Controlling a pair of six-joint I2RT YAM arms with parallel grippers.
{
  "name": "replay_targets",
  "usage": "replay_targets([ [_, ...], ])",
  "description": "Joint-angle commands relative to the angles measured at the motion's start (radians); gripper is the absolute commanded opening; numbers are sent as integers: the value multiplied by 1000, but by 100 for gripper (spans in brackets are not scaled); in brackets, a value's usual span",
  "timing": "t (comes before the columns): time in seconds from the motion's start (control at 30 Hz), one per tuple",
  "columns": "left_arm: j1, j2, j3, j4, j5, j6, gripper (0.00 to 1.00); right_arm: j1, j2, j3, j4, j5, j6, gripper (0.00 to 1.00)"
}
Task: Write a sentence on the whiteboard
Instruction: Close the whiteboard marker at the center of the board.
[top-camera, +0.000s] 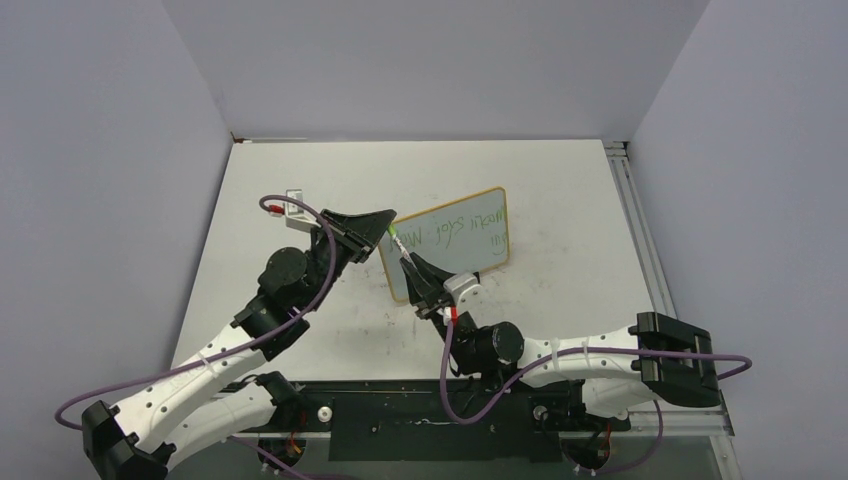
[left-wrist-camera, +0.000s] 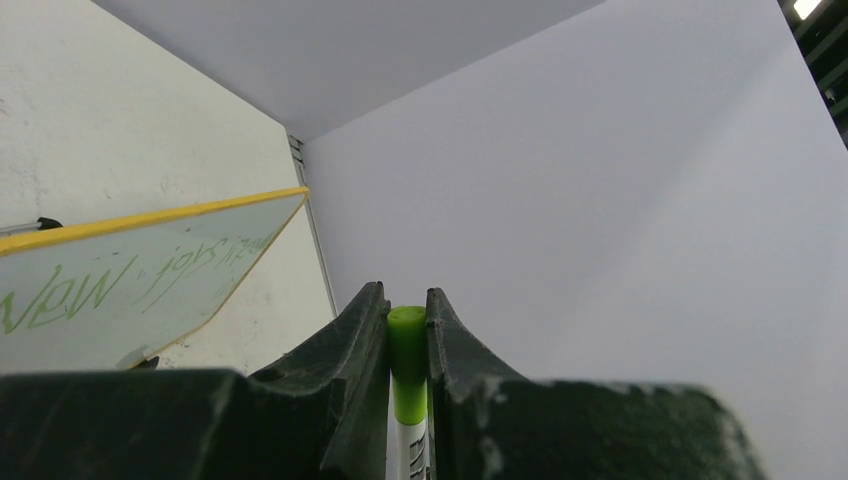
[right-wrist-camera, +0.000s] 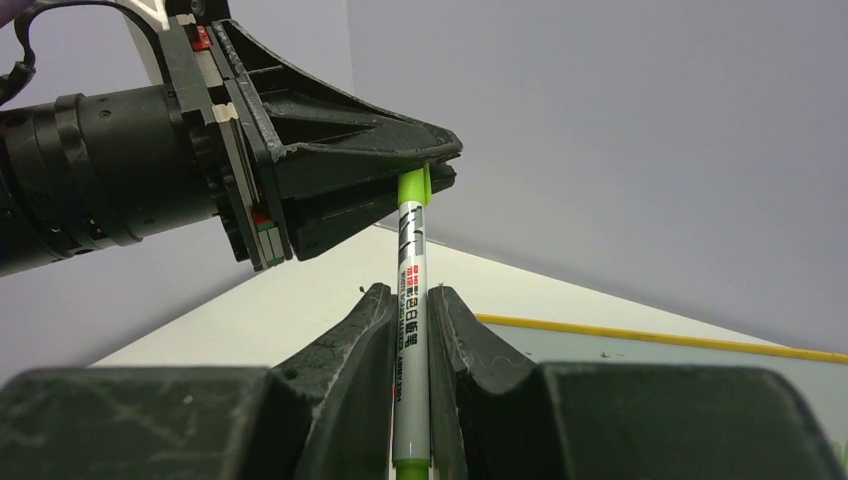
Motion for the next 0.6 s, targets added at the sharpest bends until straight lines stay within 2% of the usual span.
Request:
replay_targets([
  [0.0, -106, 10, -25, -78, 193, 11, 0, -57, -16, 41, 110, -41, 22, 5],
  [0.3, -135, 11, -16, -95, 165, 28, 0, -72, -27, 33, 129, -41, 18, 5],
  [0.43, -104, 5, 51, -175, 148, 90, 0, -69, -57, 15, 86, -55, 39, 5],
  [0.47, -83, 6, 73, -201, 157, 108, 4, -67, -72, 7, 61, -54, 46, 5],
  [0.53, -25, 5, 125, -242, 191, 150, 27, -58, -108, -13, 9, -53, 59, 5],
  [0.57, 10, 4, 148, -290, 214, 170, 34, -55, -132, -23, -21, -51, 71, 5],
])
